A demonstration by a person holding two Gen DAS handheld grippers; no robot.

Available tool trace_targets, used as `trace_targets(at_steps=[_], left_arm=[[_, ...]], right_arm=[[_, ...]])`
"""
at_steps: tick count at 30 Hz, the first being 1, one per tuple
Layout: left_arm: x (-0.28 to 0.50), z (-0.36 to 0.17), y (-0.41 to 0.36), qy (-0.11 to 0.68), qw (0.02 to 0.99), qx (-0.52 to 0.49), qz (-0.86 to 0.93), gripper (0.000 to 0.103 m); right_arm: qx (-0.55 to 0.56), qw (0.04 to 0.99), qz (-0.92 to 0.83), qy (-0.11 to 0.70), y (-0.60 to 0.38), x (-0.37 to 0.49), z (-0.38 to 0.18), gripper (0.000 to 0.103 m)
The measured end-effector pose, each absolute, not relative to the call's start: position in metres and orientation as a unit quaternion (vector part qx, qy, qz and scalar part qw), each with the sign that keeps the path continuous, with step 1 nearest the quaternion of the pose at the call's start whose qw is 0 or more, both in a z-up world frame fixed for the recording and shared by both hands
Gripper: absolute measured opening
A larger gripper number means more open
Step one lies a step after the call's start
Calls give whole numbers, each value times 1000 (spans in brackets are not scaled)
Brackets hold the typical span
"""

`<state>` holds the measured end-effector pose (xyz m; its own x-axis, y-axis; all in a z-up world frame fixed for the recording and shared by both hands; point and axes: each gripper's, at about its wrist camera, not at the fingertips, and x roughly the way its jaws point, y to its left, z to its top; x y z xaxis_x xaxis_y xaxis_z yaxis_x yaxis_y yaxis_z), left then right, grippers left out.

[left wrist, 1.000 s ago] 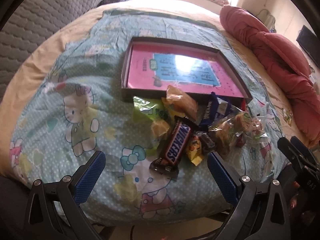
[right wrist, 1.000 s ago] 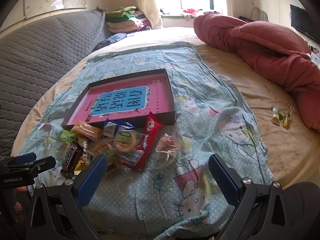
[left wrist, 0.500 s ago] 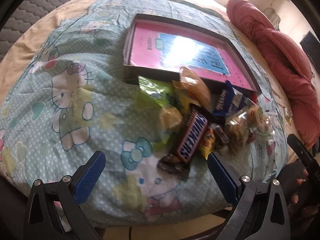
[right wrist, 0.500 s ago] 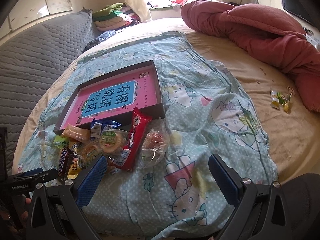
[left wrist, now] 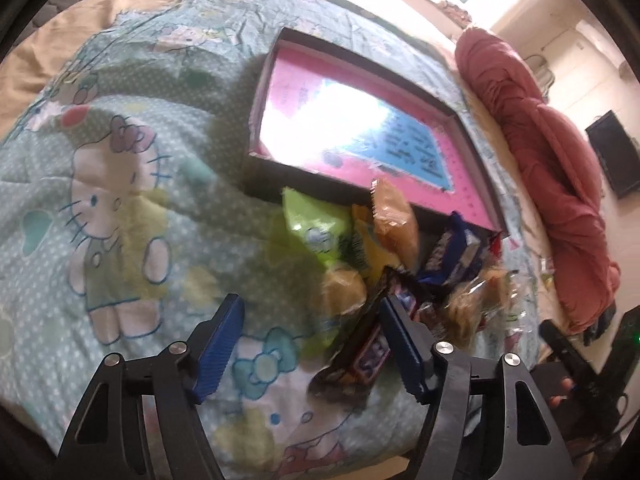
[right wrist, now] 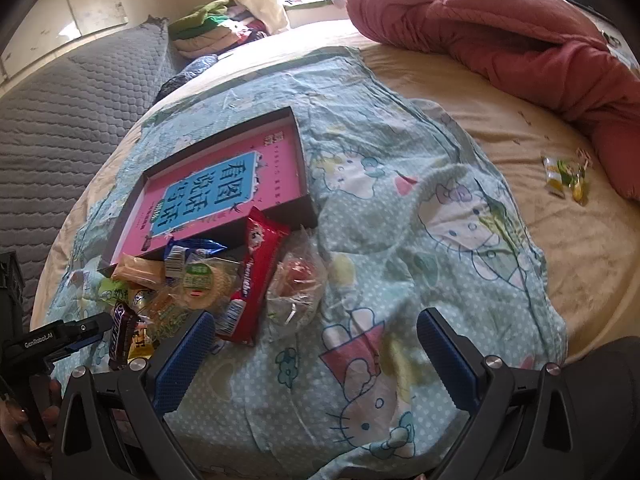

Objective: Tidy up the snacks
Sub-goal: 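Grasp the green snack bag with left tool while right tool grasps the candy bag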

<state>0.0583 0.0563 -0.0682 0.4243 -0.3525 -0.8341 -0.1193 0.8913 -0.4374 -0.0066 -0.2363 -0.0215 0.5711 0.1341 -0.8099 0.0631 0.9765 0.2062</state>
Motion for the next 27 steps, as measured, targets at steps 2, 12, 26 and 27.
trace_targets(at_steps=[2,12,26,27], left_arm=[[61,-70,54,530,813,-226,-79,64],[72,-77,49,528,813,-229,-91,63],[83,-83,49,530,807,-241,-101,63],[85,-85,47,531,806,-241,-103,63]], right_arm=[[108,877,17,469,-238,-5,-26,102],[104,868,4,486,-238,19,-42,88],[11,861,41,507,-205,48,-64,51],[8,860,42,508,-204,48,-65,50]])
